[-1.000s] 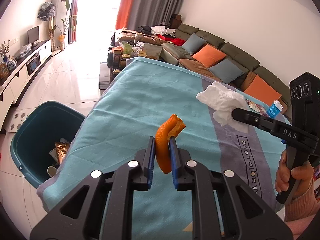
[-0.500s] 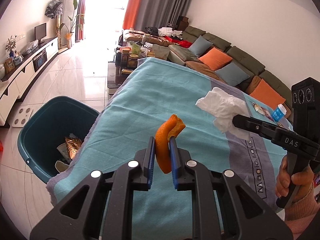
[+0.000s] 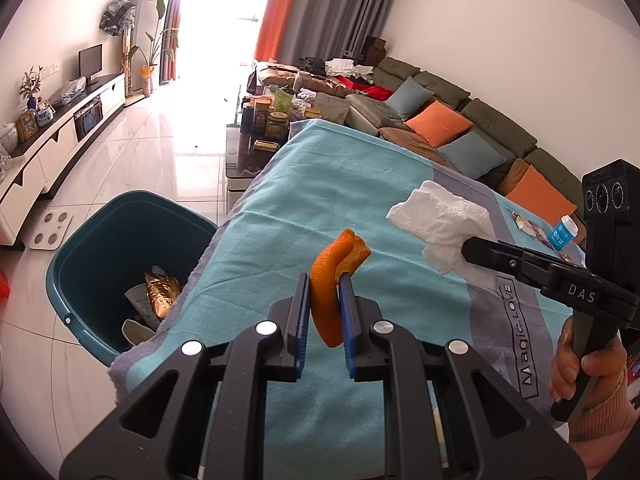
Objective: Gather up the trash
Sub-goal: 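Lift the orange peel and tissue and carry them toward the teal bin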
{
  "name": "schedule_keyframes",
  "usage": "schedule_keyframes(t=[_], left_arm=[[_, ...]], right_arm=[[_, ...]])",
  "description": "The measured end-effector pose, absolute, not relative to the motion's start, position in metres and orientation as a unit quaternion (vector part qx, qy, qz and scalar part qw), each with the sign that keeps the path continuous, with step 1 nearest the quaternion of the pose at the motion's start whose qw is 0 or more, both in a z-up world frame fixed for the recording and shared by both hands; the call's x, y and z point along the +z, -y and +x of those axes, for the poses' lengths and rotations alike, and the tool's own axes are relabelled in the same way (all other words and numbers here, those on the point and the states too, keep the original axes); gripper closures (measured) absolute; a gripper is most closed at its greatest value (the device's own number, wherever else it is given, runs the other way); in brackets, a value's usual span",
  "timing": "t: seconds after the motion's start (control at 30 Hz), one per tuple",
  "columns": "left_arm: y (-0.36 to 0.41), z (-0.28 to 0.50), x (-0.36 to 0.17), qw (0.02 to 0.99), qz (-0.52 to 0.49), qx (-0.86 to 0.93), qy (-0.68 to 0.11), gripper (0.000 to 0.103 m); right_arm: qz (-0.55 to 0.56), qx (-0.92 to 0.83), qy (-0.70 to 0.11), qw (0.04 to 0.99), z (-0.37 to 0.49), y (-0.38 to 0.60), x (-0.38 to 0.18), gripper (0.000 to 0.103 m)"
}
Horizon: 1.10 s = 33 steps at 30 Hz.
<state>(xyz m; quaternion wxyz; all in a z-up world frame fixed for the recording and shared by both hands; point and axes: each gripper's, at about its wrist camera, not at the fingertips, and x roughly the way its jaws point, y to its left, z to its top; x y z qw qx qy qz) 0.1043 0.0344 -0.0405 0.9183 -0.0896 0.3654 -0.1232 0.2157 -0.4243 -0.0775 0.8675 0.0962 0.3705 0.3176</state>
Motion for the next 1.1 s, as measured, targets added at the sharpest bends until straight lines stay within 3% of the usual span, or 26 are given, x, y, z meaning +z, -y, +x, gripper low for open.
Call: schedule_keyframes(t=[1.1], left_arm=[[-0.077,0.101,-0.037,0.925,-0.109,-0.074,-0.356,0.088]], right_arm=[[0.064,0.368,-0.382,0.845,0.235,0.375,-0.079,0.091]])
